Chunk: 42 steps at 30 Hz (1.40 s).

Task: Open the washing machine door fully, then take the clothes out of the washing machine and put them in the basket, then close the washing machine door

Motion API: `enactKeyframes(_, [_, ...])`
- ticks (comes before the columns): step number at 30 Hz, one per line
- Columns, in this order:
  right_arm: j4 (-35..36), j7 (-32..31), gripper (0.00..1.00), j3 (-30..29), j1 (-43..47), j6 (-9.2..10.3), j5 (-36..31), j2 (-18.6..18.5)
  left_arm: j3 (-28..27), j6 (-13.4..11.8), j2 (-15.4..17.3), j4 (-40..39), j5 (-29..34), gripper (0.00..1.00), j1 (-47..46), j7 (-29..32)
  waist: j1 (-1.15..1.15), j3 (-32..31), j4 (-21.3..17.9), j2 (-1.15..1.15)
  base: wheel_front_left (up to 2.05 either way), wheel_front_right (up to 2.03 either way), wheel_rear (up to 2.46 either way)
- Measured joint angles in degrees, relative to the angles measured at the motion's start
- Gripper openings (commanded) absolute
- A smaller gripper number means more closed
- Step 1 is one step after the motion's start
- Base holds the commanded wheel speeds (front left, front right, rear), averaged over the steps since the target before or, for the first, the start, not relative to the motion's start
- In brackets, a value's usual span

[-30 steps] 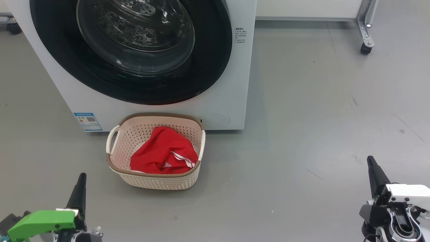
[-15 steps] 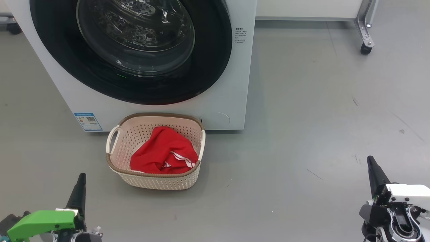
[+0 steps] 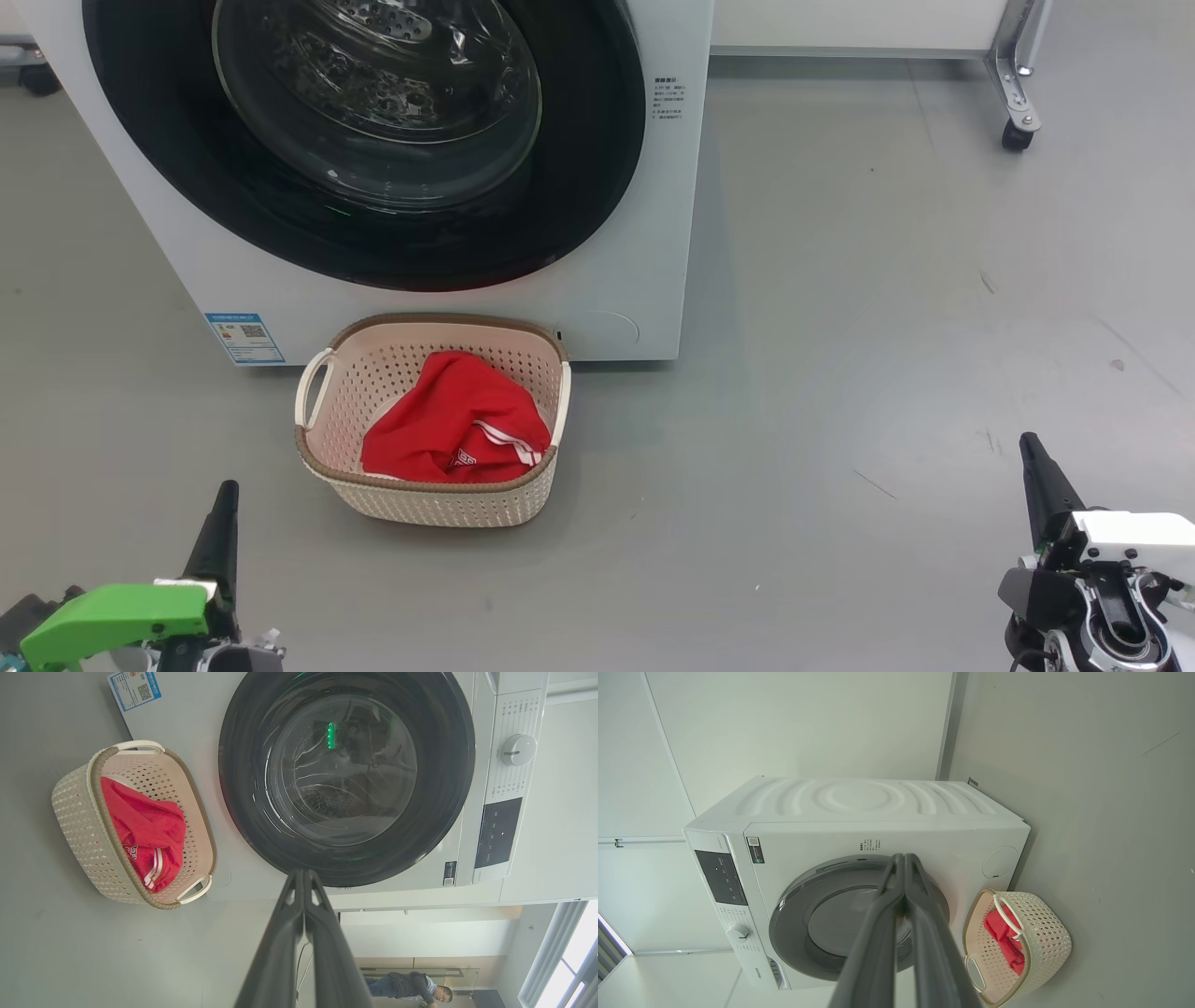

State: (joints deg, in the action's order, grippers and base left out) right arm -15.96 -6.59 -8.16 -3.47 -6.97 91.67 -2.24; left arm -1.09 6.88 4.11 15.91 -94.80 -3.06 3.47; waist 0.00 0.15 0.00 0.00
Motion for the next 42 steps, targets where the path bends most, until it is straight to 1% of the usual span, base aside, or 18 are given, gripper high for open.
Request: enactKeyframes(42, [0.02, 0.00, 0.00, 0.07, 0.00, 0.00, 0.00, 0.00, -0.23, 0.01, -0.01, 0.02, 0.00, 0.00, -0.04, 0.08, 0.00, 0.00, 0.01, 0.00, 0.00, 0.00, 0.00])
